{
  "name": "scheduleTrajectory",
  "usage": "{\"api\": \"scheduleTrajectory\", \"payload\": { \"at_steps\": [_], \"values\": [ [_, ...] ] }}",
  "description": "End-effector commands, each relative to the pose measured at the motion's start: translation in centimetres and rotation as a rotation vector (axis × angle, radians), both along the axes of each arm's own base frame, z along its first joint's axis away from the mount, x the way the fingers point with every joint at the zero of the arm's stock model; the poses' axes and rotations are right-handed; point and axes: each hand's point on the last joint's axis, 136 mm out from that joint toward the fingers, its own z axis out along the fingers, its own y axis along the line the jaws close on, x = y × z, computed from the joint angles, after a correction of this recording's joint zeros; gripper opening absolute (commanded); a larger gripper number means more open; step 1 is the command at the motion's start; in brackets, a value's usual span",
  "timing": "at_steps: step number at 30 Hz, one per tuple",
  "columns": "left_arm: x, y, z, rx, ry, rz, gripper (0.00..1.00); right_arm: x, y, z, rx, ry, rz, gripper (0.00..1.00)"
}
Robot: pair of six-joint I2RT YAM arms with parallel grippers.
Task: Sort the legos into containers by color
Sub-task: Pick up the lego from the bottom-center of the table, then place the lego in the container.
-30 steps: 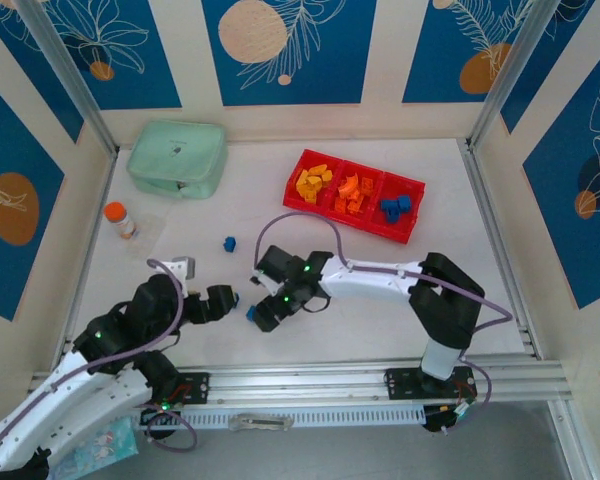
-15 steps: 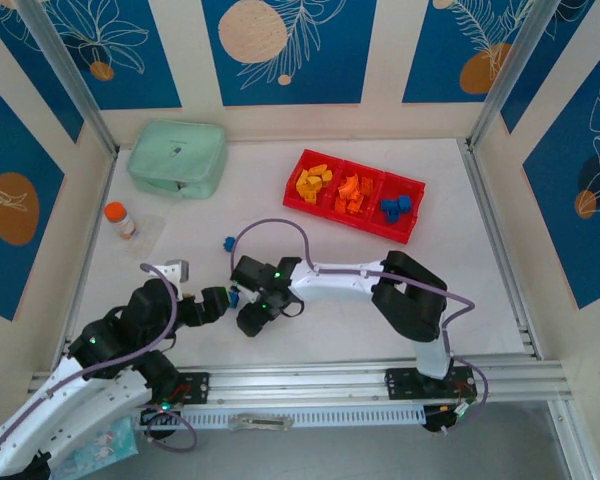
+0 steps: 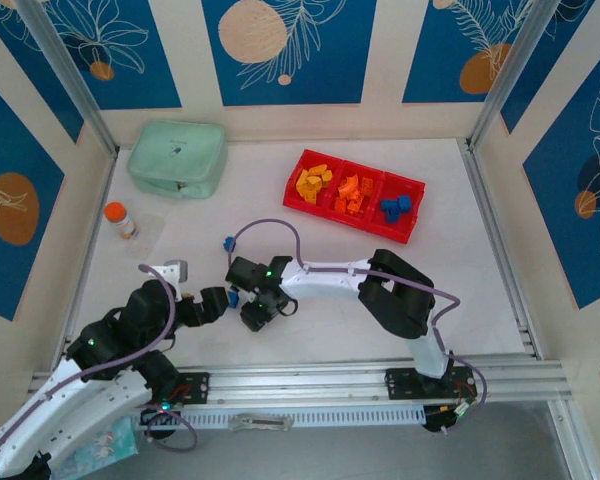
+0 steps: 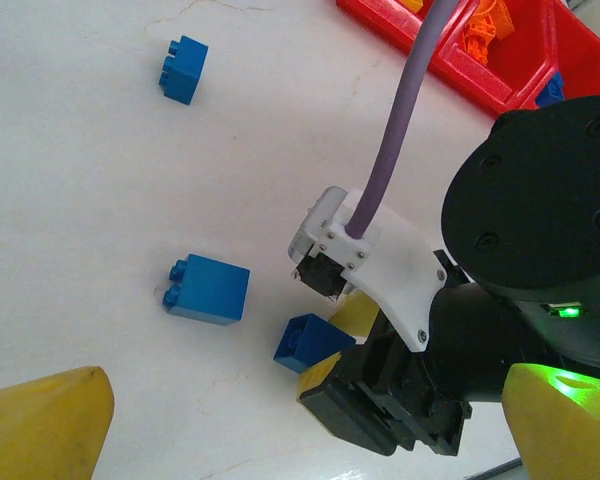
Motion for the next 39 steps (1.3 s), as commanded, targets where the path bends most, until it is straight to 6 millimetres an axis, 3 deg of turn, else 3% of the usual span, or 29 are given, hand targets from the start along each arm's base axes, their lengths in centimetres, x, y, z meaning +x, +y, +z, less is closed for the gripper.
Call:
{"api": "scheduleTrajectory", "payload": {
  "at_steps": [1,12,18,23,30,34,39],
  "values": [
    [0.2,0.2,-0.1,-0.004,-0.008,0.016,0.99,0.1,0.3,0.4,0.004,0.012,-0.01,0.49],
    [0.4,-0.4,0.1,-0.023,-0.008,0.001,0.99,1.2,-0.7,3.0,0.071,0.017,-0.072,0.31],
    [1.3,-2.0,0.5,-0.039,-0.02,-0.035,0.99,3.7,-3.6,5.6,0.077,-0.009,-0.184,0.29],
    [2.4,-3.7,1.2,-0.038,-0.032,-0.077,0.99,7.9,-8.8,8.5,0.05,-0.098,-0.366,0.27],
    [4.2,-6.6,1.8,-0.046,-0.039,-0.135,0.99,14.8,-18.4,12.4,0.083,-0.196,-0.69,0.27],
    [5.3,-8.0,1.9,-0.057,-0.05,-0.154,0.99,18.9,-24.1,13.4,0.091,-0.254,-0.88,0.27],
    [6.5,-9.6,2.1,-0.067,-0.05,-0.175,0.99,23.2,-30.1,13.3,0.08,-0.306,-1.062,0.27]
  ]
}}
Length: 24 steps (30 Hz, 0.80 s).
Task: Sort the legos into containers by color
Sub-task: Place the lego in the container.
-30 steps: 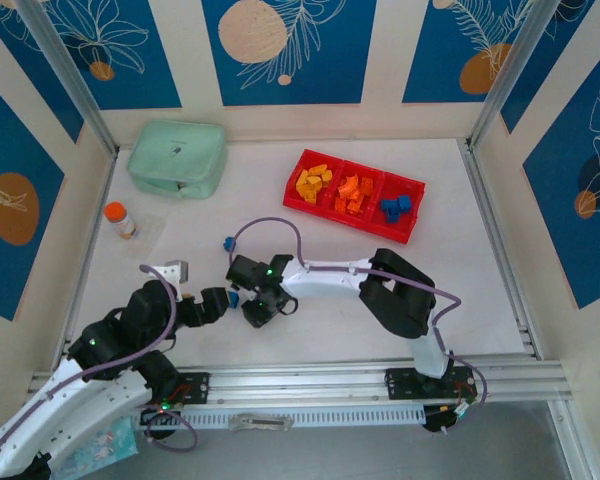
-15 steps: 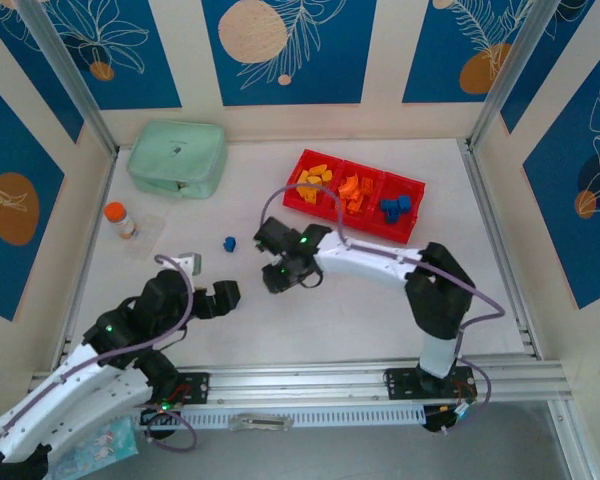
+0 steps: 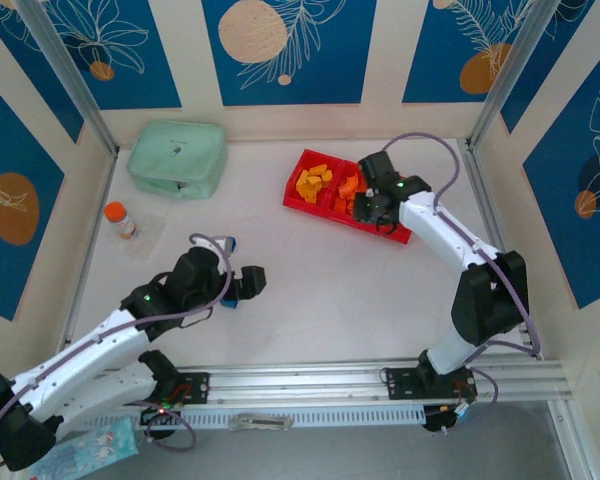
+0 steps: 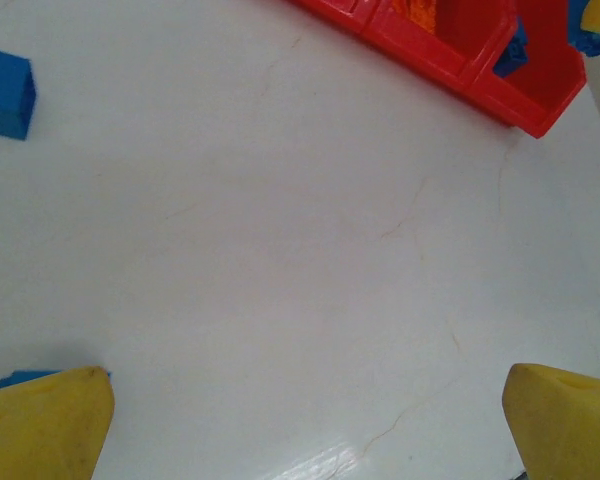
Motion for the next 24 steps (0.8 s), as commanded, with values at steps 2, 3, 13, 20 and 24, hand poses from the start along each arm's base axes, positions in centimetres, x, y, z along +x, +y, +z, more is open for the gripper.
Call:
{"api": "scheduleTrajectory", "payload": {
  "at_steps": [2,3,13,20,24],
  "values": [
    [1.5,-1.9,2.5,-0.07,-0.064,-0.03,0.99,3.3,-4.1,-0.2,-0.013,-0.026,-0.133,0.27],
    [1.7,-2.2,2.5,-0.077,-0.063,-0.033,0.99,4.0,-5.1,-0.4,-0.006,-0.022,-0.159,0.27],
    [3.5,-4.1,1.8,-0.1,-0.047,-0.038,0.99,9.3,-8.1,-2.8,-0.003,-0.011,-0.211,0.28],
    [3.8,-4.2,1.8,-0.087,-0.038,-0.046,0.99,11.3,-9.1,-4.6,-0.043,0.025,-0.244,0.36],
    [3.9,-3.9,1.9,-0.088,-0.046,-0.038,0.99,11.4,-8.5,-3.5,-0.02,-0.005,-0.235,0.49]
  ]
}}
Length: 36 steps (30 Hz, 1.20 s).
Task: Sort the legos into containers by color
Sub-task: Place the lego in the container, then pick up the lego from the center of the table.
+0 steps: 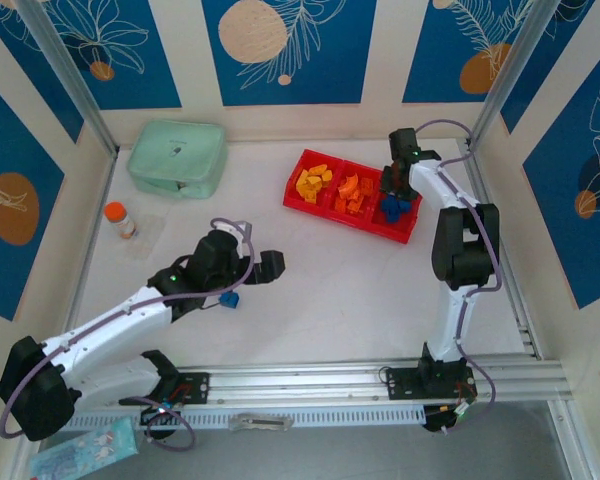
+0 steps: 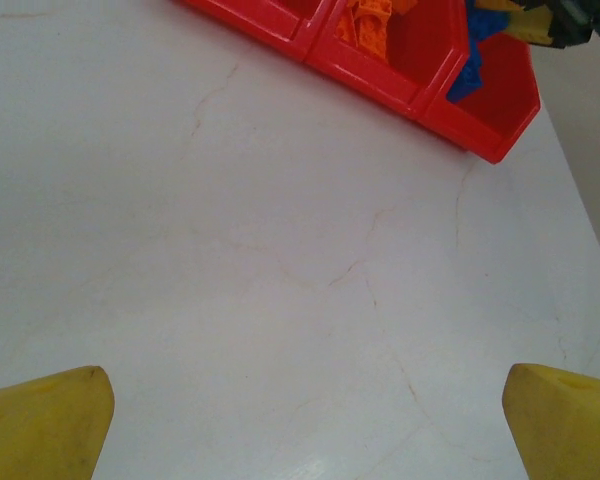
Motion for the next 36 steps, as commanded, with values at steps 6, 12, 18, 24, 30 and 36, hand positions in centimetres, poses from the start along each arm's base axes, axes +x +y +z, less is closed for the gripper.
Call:
{"api": "scheduleTrajectory", "payload": {
  "at_steps": [6,12,18,24,30,36],
  "values": [
    [0.4,0.6,2.5,-0.023,-0.051,-0.001,0.99,-0.4,1.7,5.2,0.0,-0.098,0.04,0.61],
    [-0.3,2.0,3.1,-0.028,-0.067,0.025,0.99,-2.7,6.1,6.8,0.008,-0.116,0.142,0.69],
    [-1.6,4.1,3.0,-0.012,-0.069,0.064,0.99,-6.3,13.3,7.7,0.036,-0.134,0.34,0.75],
    [-3.3,7.0,2.3,0.035,-0.063,0.115,0.99,-10.3,21.1,7.1,0.054,-0.112,0.542,0.76],
    [-4.8,9.8,1.9,0.068,-0.064,0.18,0.99,-13.7,29.1,5.2,0.116,-0.094,0.744,0.77],
    [-5.7,11.4,1.8,0.095,-0.06,0.213,0.99,-15.2,36.1,3.0,0.126,-0.088,0.897,0.79]
  ]
}}
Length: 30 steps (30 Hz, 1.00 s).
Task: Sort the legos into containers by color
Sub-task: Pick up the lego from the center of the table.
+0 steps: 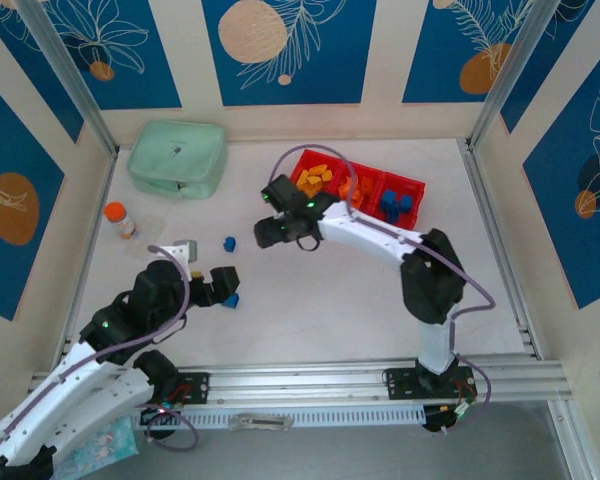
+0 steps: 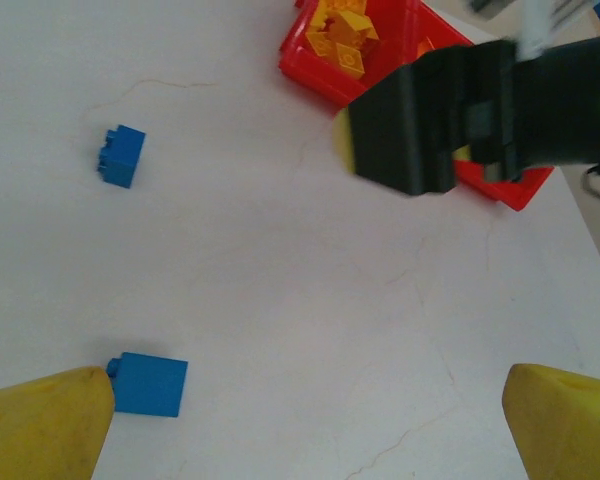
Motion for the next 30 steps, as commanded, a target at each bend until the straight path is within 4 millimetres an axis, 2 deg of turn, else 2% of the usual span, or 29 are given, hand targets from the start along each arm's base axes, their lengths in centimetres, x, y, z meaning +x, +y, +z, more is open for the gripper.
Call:
{"api": "scheduleTrajectory", "payload": {
  "at_steps": [1,5,10,14,22,30],
  "values": [
    [-0.5,1.7,-1.5,0.065,0.04,0.048,0.99,-0.3,4.0,-0.4,0.054,0.003,0.101,0.79],
    [-0.7,2.1,-1.8,0.075,0.046,0.058,0.99,-0.4,7.4,-1.8,0.079,-0.024,0.211,0.8],
    [-0.6,2.1,-1.5,0.067,0.039,0.062,0.99,0.2,9.5,-4.1,0.039,-0.024,0.299,0.8],
    [-0.5,2.1,-1.4,0.064,0.032,0.066,0.99,1.1,10.0,-5.2,-0.003,-0.047,0.331,0.76],
    [-0.3,2.3,-1.4,0.061,0.024,0.087,0.99,0.7,11.8,-7.6,0.002,-0.018,0.463,0.73],
    [0.0,2.3,-1.3,0.061,0.016,0.095,0.99,3.0,12.0,-9.3,-0.049,-0.043,0.451,0.68]
  ]
}}
